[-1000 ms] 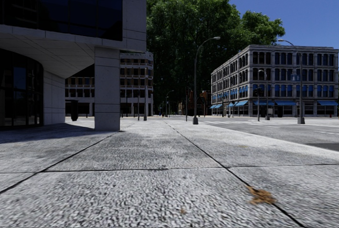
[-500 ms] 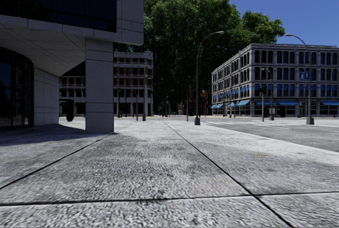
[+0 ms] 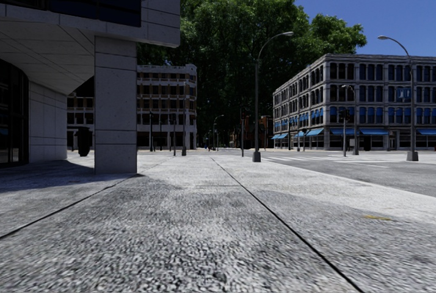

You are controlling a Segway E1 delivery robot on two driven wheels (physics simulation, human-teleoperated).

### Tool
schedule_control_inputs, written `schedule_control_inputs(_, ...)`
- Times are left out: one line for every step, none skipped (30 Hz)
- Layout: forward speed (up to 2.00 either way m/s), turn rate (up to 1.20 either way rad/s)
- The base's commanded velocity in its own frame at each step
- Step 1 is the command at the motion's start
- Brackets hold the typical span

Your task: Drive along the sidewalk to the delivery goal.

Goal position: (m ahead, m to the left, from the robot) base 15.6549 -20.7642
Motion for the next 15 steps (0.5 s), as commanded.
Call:
schedule_control_inputs(1.84,0.00)
schedule_control_inputs(1.84,0.00)
schedule_control_inputs(1.84,0.00)
schedule_control_inputs(1.84,0.00)
schedule_control_inputs(1.84,0.00)
schedule_control_inputs(1.84,0.00)
schedule_control_inputs(1.84,0.00)
schedule_control_inputs(1.84,0.00)
schedule_control_inputs(1.84,0.00)
schedule_control_inputs(1.84,0.00)
schedule_control_inputs(1.84,0.00)
schedule_control_inputs(1.84,0.00)
schedule_control_inputs(1.84,0.00)
schedule_control_inputs(1.84,0.00)
schedule_control_inputs(1.84,0.00)
